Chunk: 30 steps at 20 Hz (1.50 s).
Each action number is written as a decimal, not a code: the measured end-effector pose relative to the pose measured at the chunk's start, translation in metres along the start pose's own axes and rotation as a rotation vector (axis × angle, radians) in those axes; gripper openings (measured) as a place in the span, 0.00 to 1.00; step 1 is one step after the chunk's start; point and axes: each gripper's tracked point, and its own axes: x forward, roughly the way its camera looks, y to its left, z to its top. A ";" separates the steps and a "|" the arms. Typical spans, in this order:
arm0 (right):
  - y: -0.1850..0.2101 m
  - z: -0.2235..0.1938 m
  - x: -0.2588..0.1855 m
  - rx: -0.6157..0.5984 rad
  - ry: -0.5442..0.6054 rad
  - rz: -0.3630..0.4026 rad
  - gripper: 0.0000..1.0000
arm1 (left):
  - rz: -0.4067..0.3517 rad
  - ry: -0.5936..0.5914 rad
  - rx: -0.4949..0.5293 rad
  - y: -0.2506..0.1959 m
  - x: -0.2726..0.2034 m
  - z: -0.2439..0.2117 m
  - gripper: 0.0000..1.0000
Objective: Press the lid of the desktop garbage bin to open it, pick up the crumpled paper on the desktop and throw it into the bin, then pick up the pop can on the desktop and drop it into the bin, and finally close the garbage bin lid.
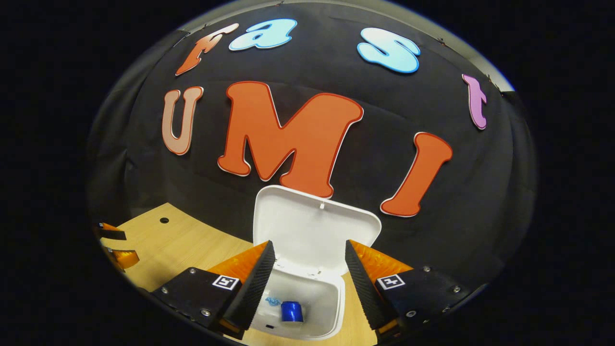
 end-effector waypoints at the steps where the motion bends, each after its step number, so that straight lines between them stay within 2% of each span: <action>1: -0.003 0.009 0.003 0.003 -0.007 -0.005 0.89 | 0.015 0.007 -0.002 0.005 -0.002 -0.006 0.98; 8: -0.018 0.060 0.028 0.062 -0.024 -0.014 0.88 | 0.072 0.050 -0.045 0.036 -0.020 -0.038 0.98; 12: -0.022 0.073 0.051 0.107 -0.012 -0.010 0.89 | 0.114 0.071 -0.026 0.054 -0.034 -0.056 0.98; 18: -0.013 0.051 0.081 0.167 0.082 0.011 0.89 | 0.183 0.088 -0.051 0.084 -0.063 -0.080 0.98; 21: -0.010 0.049 0.084 0.164 0.083 0.010 0.89 | 0.216 0.095 -0.064 0.097 -0.072 -0.084 0.99; 23: -0.005 0.046 0.077 0.197 0.095 0.018 0.87 | 0.220 0.100 -0.073 0.099 -0.072 -0.085 0.99; 24: -0.003 0.043 0.073 0.210 0.097 0.022 0.78 | 0.221 0.099 -0.070 0.101 -0.073 -0.084 0.99; 25: -0.002 0.041 0.067 0.224 0.098 0.023 0.81 | 0.217 0.100 -0.064 0.100 -0.073 -0.084 0.99; 30: 0.005 0.004 0.031 0.242 0.155 0.031 0.78 | 0.184 0.114 -0.035 0.095 -0.065 -0.083 0.98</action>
